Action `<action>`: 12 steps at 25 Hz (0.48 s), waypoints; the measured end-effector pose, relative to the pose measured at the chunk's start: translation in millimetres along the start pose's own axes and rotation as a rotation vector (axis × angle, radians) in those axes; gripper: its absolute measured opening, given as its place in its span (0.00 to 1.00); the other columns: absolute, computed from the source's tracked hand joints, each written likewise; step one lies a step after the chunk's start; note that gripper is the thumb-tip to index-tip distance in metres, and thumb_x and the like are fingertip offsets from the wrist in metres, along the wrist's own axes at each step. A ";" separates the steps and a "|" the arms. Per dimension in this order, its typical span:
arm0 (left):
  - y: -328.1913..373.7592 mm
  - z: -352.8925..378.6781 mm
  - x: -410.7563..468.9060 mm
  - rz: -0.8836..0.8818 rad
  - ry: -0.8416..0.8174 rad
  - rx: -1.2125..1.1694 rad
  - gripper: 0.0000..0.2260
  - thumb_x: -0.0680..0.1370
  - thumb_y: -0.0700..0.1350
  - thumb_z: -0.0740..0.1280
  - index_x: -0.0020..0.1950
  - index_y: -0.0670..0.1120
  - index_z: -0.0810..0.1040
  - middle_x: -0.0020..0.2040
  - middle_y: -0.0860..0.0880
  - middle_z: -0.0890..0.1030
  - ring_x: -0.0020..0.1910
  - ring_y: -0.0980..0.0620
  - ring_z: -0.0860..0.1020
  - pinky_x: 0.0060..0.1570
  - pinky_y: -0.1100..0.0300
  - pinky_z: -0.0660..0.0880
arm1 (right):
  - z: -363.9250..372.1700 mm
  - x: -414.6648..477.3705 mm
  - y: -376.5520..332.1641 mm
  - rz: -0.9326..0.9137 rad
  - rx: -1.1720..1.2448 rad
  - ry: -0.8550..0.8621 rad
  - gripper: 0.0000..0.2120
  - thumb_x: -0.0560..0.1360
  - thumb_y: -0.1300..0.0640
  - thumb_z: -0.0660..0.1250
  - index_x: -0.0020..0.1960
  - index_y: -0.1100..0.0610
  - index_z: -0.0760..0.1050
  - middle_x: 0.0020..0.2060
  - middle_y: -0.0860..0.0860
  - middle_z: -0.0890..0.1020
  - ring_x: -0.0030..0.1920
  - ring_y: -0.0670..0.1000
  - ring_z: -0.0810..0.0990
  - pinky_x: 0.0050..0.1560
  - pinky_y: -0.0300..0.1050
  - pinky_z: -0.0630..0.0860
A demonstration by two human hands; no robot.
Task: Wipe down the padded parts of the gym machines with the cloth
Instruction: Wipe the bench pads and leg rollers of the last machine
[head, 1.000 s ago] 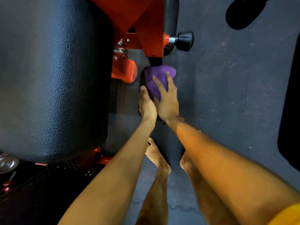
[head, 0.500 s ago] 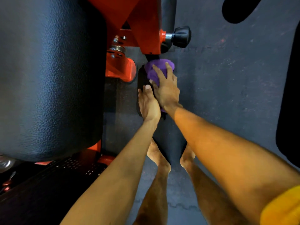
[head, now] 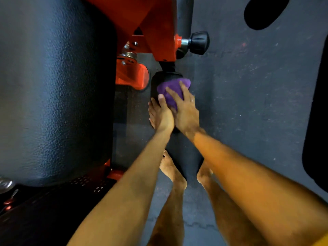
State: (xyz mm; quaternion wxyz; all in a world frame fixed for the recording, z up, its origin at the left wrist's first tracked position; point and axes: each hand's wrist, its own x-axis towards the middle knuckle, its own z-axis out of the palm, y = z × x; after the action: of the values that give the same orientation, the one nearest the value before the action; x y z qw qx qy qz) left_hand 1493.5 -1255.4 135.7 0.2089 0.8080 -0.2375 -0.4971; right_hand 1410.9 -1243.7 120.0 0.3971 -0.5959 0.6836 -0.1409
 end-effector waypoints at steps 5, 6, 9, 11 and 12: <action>-3.2 8.0 -10.4 -0.005 0.094 0.026 0.27 0.86 0.61 0.47 0.81 0.49 0.62 0.81 0.46 0.61 0.81 0.48 0.56 0.79 0.46 0.48 | -5.8 11.3 0.3 0.012 0.020 0.019 0.32 0.80 0.56 0.68 0.80 0.39 0.62 0.83 0.49 0.50 0.78 0.60 0.58 0.65 0.61 0.74; -1.7 3.9 -0.8 -0.024 0.102 0.001 0.28 0.85 0.61 0.47 0.80 0.49 0.64 0.80 0.45 0.63 0.80 0.47 0.59 0.79 0.46 0.50 | 2.0 -13.0 4.5 -0.030 0.002 0.008 0.35 0.78 0.58 0.69 0.80 0.39 0.61 0.83 0.48 0.49 0.78 0.60 0.58 0.66 0.60 0.73; 3.2 -6.7 27.2 -0.082 0.087 -0.156 0.28 0.86 0.60 0.48 0.80 0.46 0.64 0.79 0.45 0.65 0.79 0.47 0.63 0.77 0.55 0.53 | 23.1 -80.9 18.6 -0.072 -0.018 -0.127 0.35 0.80 0.57 0.68 0.80 0.37 0.58 0.83 0.43 0.44 0.79 0.56 0.53 0.67 0.54 0.73; 7.6 -6.4 25.3 -0.098 0.085 -0.139 0.30 0.85 0.64 0.47 0.80 0.47 0.63 0.80 0.47 0.64 0.79 0.48 0.62 0.79 0.52 0.51 | 23.5 -91.5 20.6 -0.036 -0.018 -0.152 0.33 0.81 0.55 0.67 0.80 0.36 0.58 0.82 0.41 0.44 0.80 0.53 0.50 0.67 0.54 0.73; 7.4 -3.8 21.5 -0.088 0.070 -0.079 0.34 0.82 0.68 0.47 0.81 0.48 0.63 0.81 0.48 0.63 0.79 0.48 0.61 0.80 0.50 0.50 | 20.0 -81.8 18.6 -0.005 0.014 -0.131 0.32 0.82 0.55 0.66 0.80 0.37 0.59 0.83 0.42 0.46 0.80 0.53 0.51 0.68 0.56 0.73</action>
State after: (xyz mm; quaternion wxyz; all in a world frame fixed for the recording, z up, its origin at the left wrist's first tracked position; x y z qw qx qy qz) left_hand 1504.1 -1273.7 126.4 0.2269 0.8256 -0.1747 -0.4861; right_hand 1409.9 -1157.6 125.4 0.4448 -0.6027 0.6537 -0.1076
